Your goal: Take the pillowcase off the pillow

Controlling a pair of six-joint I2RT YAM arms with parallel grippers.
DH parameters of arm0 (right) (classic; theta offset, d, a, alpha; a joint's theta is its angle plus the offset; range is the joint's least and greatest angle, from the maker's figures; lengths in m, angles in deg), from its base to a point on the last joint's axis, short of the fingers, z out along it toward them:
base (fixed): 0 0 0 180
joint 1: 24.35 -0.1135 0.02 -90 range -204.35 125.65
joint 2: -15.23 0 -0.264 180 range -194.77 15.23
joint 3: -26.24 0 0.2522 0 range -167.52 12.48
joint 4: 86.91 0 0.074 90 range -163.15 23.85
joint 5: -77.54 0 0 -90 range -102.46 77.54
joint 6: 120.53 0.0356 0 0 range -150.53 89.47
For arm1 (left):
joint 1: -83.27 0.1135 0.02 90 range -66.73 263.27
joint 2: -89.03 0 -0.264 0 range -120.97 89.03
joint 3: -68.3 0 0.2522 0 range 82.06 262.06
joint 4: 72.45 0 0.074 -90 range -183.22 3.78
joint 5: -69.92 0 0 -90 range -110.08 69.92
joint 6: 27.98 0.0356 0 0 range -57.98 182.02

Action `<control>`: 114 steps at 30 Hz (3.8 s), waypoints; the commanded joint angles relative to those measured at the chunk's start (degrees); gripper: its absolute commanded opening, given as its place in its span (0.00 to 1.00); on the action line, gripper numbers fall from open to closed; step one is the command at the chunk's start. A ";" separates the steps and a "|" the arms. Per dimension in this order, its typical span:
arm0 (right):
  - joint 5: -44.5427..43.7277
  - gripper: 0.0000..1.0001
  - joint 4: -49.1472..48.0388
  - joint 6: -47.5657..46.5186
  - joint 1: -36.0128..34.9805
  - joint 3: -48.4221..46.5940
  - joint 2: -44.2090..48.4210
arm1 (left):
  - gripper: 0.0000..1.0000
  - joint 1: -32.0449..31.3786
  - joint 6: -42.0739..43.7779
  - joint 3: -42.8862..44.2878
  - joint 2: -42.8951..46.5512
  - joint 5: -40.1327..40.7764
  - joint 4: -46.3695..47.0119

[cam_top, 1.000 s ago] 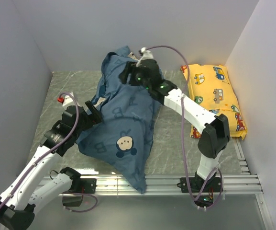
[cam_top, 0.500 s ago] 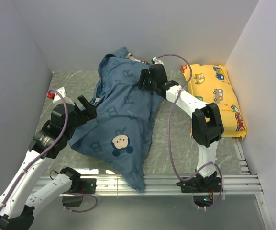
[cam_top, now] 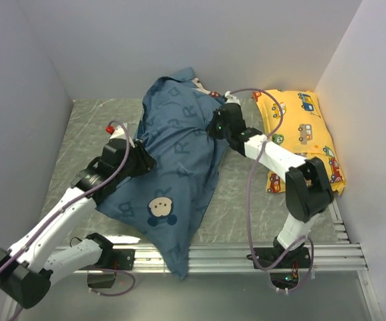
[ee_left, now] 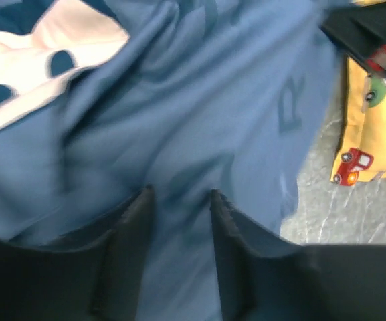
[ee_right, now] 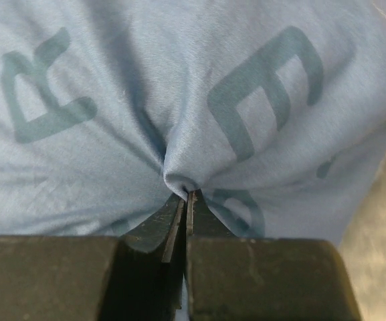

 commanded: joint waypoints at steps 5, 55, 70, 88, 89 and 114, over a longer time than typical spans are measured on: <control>1.93 0.00 -2.74 3.97 -7.43 9.45 11.56 | 0.22 5.31 1.65 8.89 -14.21 1.04 4.71; -2.54 0.21 20.20 -16.60 -8.25 -24.25 -13.76 | 0.85 2.86 -19.53 -3.13 -2.34 17.21 -6.28; 4.40 0.00 -0.11 0.55 -10.26 16.23 14.90 | 0.00 18.51 -2.13 22.70 -31.89 6.50 -0.21; -8.26 0.72 6.05 3.62 -9.21 21.40 38.44 | 0.88 -8.10 9.21 22.81 -17.20 17.18 -0.65; -8.18 0.72 6.13 4.14 -8.43 23.85 40.63 | 0.88 -12.04 9.56 23.68 -19.13 18.43 -0.74; 1.76 0.26 -8.46 8.36 -7.37 40.48 34.68 | 0.12 -22.72 12.38 34.32 -38.66 29.16 -7.68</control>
